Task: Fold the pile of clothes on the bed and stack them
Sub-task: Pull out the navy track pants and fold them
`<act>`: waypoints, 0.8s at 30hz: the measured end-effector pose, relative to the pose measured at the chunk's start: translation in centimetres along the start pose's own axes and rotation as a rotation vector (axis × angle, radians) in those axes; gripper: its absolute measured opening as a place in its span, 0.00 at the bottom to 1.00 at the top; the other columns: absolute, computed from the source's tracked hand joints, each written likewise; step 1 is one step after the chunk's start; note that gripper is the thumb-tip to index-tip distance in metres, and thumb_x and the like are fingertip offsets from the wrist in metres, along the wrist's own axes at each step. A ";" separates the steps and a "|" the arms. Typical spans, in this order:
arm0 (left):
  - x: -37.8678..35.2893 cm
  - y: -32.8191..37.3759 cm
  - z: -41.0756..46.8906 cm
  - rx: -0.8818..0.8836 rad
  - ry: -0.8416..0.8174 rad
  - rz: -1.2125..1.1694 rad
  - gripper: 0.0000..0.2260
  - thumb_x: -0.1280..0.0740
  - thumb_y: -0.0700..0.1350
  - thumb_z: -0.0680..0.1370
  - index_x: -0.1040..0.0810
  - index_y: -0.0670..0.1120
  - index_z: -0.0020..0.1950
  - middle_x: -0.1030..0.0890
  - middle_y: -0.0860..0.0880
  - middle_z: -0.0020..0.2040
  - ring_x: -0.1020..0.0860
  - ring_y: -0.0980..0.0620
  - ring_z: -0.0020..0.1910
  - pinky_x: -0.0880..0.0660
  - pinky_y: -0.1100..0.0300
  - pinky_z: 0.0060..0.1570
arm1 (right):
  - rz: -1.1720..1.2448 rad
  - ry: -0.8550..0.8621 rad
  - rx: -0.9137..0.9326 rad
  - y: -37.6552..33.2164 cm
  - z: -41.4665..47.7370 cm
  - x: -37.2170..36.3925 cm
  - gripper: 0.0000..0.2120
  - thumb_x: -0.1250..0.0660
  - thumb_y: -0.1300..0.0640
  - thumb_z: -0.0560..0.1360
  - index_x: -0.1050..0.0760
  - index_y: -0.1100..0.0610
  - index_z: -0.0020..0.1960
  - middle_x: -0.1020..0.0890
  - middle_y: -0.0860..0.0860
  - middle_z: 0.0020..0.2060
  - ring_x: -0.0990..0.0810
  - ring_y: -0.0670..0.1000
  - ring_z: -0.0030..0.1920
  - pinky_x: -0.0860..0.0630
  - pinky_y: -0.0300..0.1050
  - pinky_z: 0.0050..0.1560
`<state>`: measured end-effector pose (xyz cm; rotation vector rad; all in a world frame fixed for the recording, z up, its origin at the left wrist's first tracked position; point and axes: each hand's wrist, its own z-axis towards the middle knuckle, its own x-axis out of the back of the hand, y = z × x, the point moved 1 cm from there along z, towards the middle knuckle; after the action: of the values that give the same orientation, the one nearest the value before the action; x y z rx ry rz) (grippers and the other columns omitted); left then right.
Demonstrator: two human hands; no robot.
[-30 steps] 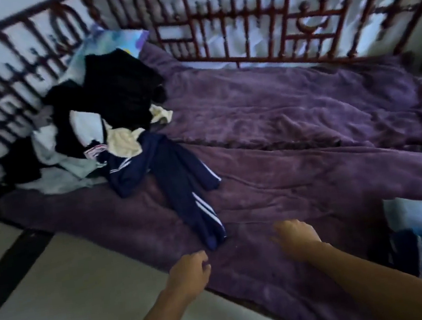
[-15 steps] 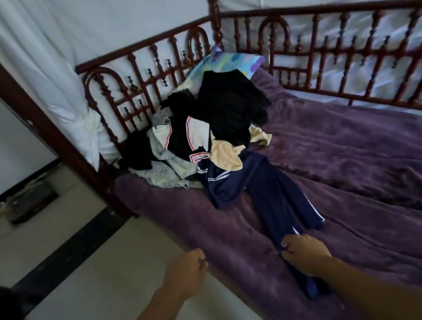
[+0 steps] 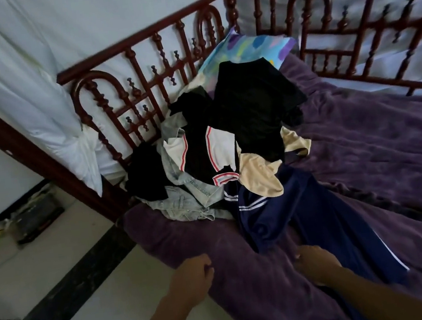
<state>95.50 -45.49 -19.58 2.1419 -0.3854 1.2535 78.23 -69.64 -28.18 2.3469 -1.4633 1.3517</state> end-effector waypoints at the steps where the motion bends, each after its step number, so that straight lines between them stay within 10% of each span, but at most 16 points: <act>1: 0.2 -0.5 1.4 0.006 -0.006 -0.006 0.09 0.38 0.49 0.79 0.23 0.48 0.55 0.18 0.50 0.49 0.21 0.51 0.50 0.27 0.58 0.50 | 0.004 -0.013 -0.009 -0.9 1.0 0.1 0.13 0.42 0.47 0.77 0.24 0.52 0.53 0.20 0.50 0.52 0.21 0.51 0.49 0.23 0.46 0.49; 13: -2.7 -4.4 18.6 -0.157 -0.281 0.117 0.08 0.38 0.49 0.78 0.22 0.50 0.54 0.19 0.52 0.50 0.21 0.51 0.51 0.26 0.57 0.50 | 0.110 -0.048 -0.172 -5.9 11.5 -1.6 0.14 0.41 0.45 0.77 0.24 0.52 0.54 0.19 0.52 0.53 0.21 0.55 0.51 0.25 0.45 0.46; 24: -7.5 -0.4 35.6 -0.877 -0.353 0.478 0.22 0.38 0.37 0.74 0.30 0.47 0.68 0.33 0.47 0.71 0.37 0.45 0.70 0.34 0.51 0.65 | 0.190 -0.027 -0.462 -9.8 21.2 -9.3 0.32 0.35 0.53 0.76 0.45 0.53 0.75 0.30 0.53 0.68 0.31 0.56 0.67 0.31 0.53 0.62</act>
<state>116.05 -68.40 -38.94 1.5087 -1.3736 0.6911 97.58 -67.70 -44.02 1.9815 -1.8102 0.8853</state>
